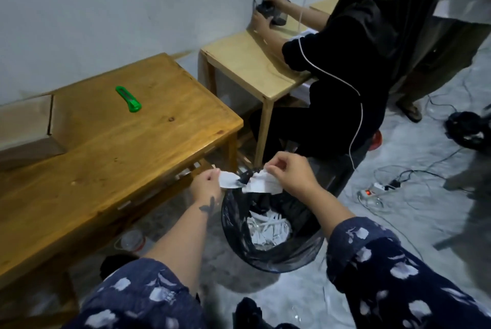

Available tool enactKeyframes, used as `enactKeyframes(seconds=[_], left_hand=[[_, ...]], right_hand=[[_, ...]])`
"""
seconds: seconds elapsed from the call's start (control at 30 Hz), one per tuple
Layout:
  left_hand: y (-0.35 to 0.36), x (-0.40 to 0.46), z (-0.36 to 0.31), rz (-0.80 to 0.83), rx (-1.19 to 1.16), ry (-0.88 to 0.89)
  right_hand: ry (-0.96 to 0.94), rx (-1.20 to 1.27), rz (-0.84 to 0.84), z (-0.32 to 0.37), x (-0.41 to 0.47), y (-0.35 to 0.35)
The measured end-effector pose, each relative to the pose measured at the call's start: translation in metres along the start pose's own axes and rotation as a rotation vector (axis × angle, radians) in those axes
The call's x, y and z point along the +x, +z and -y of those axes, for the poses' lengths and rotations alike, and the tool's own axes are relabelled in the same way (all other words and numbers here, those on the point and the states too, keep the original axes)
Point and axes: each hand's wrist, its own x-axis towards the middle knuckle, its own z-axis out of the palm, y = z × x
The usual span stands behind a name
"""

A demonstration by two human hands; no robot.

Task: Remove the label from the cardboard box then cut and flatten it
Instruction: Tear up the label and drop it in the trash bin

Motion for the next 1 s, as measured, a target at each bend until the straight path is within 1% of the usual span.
enactKeyframes(seconds=[0.03, 0.1, 0.17, 0.27, 0.33, 0.4, 0.47, 0.5, 0.57, 0.63, 0.7, 0.77, 0.83, 0.9, 1.0], left_hand=[[0.0, 0.0, 0.003, -0.087, 0.039, -0.008], [0.005, -0.001, 0.005, -0.171, 0.131, 0.002], [0.016, -0.006, 0.003, -0.179, 0.203, 0.014], [0.03, -0.013, -0.004, -0.219, 0.185, 0.014], [0.029, -0.011, -0.004, -0.272, 0.197, -0.012], [0.025, -0.008, 0.0, -0.285, 0.225, -0.041], [0.027, -0.007, 0.0, -0.229, 0.271, -0.013], [0.031, -0.008, -0.002, -0.173, 0.27, 0.027], [0.038, -0.012, -0.008, -0.008, 0.194, 0.144], [0.044, -0.018, -0.018, 0.144, 0.12, 0.261], [0.046, -0.022, -0.029, 0.254, 0.066, 0.327], [0.045, -0.023, -0.036, 0.361, 0.009, 0.315], [0.042, -0.025, -0.039, 0.449, -0.017, 0.261], [0.038, -0.024, -0.037, 0.494, -0.007, 0.255], [0.032, -0.021, -0.035, 0.517, 0.011, 0.248]], right_hand=[[0.043, 0.059, -0.032, -0.008, -0.003, -0.008], [0.081, 0.124, -0.073, -0.02, -0.009, -0.021], [0.096, 0.155, -0.104, -0.023, -0.013, -0.029], [0.135, 0.237, -0.217, -0.026, -0.011, -0.038], [0.143, 0.227, -0.263, -0.031, -0.011, -0.047], [0.169, 0.224, -0.276, -0.04, -0.012, -0.055], [0.177, 0.254, -0.196, -0.04, -0.013, -0.057], [0.175, 0.272, -0.134, -0.037, -0.013, -0.055], [0.161, 0.297, -0.03, -0.027, -0.011, -0.048], [0.142, 0.281, -0.004, -0.019, -0.008, -0.04], [0.127, 0.226, -0.029, -0.017, -0.004, -0.035], [0.119, 0.18, -0.075, -0.016, -0.003, -0.031], [0.129, 0.171, -0.112, -0.014, -0.002, -0.027], [0.137, 0.176, -0.125, -0.013, 0.0, -0.023], [0.131, 0.172, -0.103, -0.013, 0.002, -0.017]])
